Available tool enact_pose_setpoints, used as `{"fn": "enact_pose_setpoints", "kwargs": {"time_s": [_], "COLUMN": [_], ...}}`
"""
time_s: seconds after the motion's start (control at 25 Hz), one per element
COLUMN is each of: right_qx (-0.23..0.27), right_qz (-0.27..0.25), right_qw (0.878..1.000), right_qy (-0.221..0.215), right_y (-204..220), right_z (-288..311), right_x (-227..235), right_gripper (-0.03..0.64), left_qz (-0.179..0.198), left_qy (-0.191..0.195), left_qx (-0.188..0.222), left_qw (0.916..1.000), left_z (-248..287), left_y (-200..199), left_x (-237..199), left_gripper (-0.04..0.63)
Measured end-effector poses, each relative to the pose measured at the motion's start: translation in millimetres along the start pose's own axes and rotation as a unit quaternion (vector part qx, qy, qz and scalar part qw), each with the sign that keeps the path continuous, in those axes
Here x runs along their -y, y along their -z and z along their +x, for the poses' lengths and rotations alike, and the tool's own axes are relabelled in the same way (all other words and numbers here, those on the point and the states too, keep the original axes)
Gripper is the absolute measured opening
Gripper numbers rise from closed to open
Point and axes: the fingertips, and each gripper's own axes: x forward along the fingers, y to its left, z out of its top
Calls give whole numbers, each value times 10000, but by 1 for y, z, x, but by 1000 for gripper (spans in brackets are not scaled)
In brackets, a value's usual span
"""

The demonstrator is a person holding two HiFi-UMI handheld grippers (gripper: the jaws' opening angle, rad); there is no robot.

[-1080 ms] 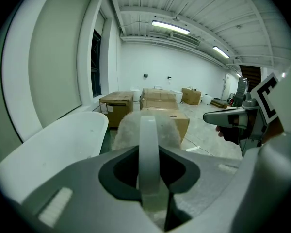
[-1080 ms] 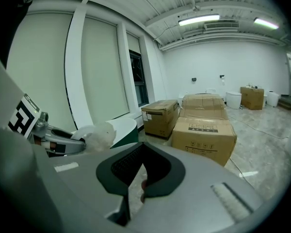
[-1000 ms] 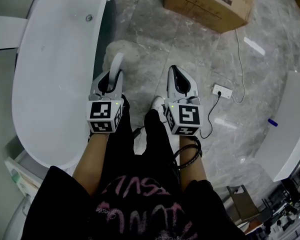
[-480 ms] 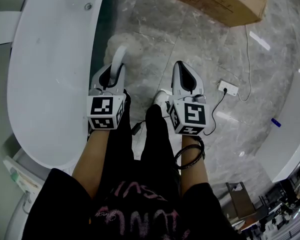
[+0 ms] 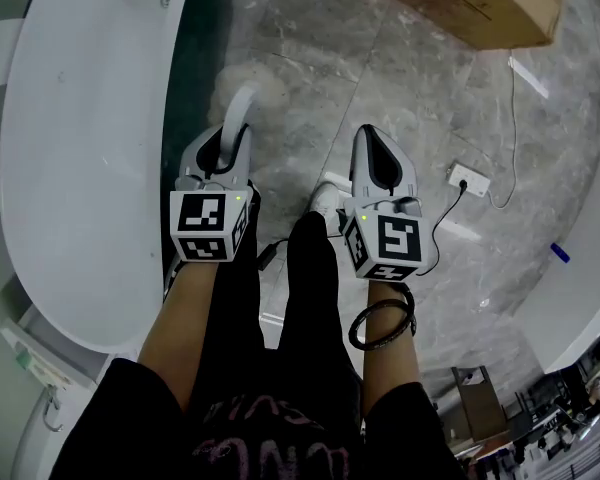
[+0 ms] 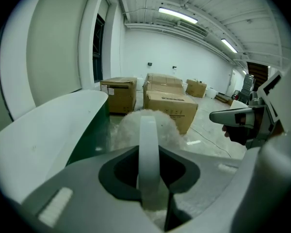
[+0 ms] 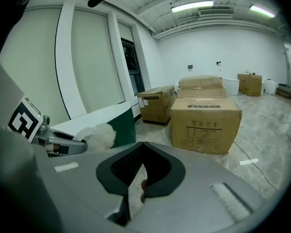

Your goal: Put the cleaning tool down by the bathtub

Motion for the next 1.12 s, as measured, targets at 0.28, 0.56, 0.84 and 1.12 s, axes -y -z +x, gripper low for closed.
{"fn": "enact_pose_setpoints", "kwargs": {"time_s": [0.28, 0.56, 0.84, 1.12], "right_qx": [-200, -311, -456, -532], "right_qz": [-53, 33, -27, -7], "right_qw": [9997, 9994, 9985, 9978], "right_qy": [-114, -134, -295, -400], "right_y": [40, 77, 119, 152], "right_z": [21, 39, 61, 91], "right_x": [2, 11, 7, 9], "right_gripper": [23, 23, 23, 23], "left_qz": [2, -41, -7, 7], "left_qy": [14, -31, -102, -149], "left_qx": [-73, -191, -272, -324], "left_qw": [10000, 9998, 9996, 9994], "left_z": [31, 54, 77, 109], "left_y": [33, 74, 111, 142], "left_x": [1, -2, -17, -27], "left_gripper": [89, 89, 87, 89]}}
